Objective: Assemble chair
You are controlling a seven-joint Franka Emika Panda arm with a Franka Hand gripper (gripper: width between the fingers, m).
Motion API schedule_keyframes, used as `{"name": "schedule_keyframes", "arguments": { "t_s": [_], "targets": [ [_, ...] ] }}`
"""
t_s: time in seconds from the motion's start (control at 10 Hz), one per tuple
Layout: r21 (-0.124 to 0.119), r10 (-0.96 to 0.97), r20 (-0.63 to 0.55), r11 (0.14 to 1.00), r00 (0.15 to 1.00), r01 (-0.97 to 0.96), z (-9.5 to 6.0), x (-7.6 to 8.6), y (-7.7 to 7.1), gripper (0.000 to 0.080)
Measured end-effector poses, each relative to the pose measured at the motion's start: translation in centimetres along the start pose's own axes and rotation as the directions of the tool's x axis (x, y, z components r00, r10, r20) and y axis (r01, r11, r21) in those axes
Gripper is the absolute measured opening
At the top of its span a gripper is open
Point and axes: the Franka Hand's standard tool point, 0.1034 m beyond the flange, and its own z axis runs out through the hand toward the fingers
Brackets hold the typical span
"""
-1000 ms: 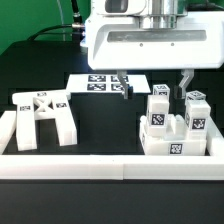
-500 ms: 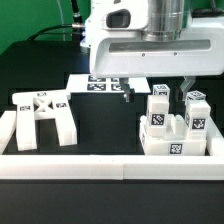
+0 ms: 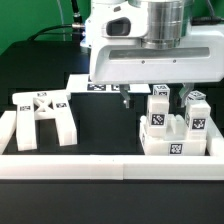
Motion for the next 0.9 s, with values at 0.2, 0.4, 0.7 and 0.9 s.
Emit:
{"name": "schedule_keyframes", "arguments": {
  "t_s": [0.2,0.4,0.7,0.9],
  "targets": [
    [0.0,0.001,0.0,1.0,1.0,-0.001,0.02,0.0,0.01,0.0376],
    [0.0,0.016,0.0,1.0,1.0,-0.016,0.03,-0.01,0.01,0.0288],
    [0.0,0.038,0.0,0.999,0.999,-0.038,0.04,-0.01,0.0,0.0288],
    [0.005,0.262,0.001,0.965,0.965,-0.262,0.09,-0.04,-0.2,0.0288]
  ]
}}
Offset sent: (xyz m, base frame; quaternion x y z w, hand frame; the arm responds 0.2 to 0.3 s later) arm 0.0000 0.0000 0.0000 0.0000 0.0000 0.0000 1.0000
